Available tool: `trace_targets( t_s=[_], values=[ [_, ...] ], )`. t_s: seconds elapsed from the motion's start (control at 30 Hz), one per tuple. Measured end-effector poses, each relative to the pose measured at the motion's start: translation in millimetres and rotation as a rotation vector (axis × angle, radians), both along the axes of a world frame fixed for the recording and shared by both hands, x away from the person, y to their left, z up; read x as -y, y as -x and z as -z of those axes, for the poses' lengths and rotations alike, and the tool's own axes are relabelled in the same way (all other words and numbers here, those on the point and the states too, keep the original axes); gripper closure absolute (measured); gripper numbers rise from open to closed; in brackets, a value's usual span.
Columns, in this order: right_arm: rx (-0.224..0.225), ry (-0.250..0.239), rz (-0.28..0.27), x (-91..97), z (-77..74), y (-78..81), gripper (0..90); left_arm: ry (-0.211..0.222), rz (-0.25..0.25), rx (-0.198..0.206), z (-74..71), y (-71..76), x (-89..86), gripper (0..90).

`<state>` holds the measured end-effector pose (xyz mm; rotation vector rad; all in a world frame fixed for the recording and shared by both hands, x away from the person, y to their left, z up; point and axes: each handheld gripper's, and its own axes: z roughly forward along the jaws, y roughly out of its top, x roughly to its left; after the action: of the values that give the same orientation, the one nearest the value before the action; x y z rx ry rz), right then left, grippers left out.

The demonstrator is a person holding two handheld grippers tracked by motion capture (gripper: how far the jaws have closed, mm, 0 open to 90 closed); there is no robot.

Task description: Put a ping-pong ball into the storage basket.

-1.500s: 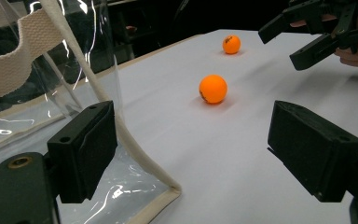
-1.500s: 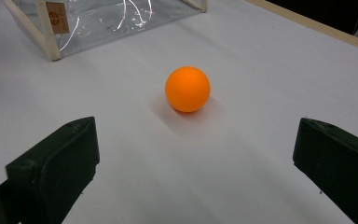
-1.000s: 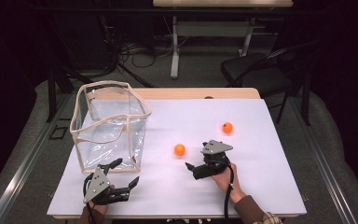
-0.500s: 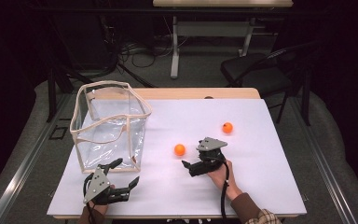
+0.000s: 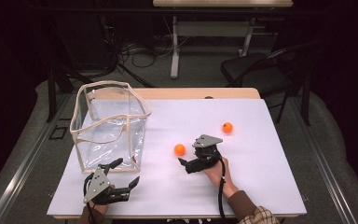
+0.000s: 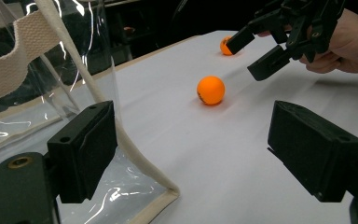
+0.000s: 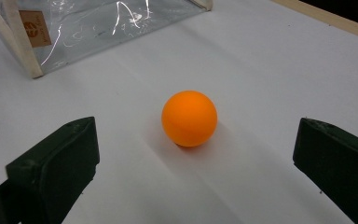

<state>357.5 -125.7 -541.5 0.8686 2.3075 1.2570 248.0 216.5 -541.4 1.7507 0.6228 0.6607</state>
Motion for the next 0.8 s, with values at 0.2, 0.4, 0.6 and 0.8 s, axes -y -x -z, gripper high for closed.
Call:
trace_targets(
  t_s=[0.2, 0.4, 0.6, 0.8],
  values=[
    [-0.018, 0.011, -0.005, -7.0, 3.5, -7.1, 0.0, 0.001, 0.001, 0.000, -0.1, -0.1, -0.2, 15.6],
    [-0.034, 0.019, -0.008, -11.4, 4.4, -13.9, 0.0, 0.002, 0.002, 0.000, -0.1, 0.0, -0.2, 15.6],
    [-0.055, 0.024, -0.014, -17.8, 6.5, -20.1, 0.0, 0.001, 0.003, 0.000, -0.1, -0.2, -0.2, 15.6],
    [-0.070, 0.050, -0.014, -23.5, 11.0, -25.3, 0.0, -0.001, 0.006, 0.000, -0.1, -0.6, -0.1, 15.6]
  ],
)
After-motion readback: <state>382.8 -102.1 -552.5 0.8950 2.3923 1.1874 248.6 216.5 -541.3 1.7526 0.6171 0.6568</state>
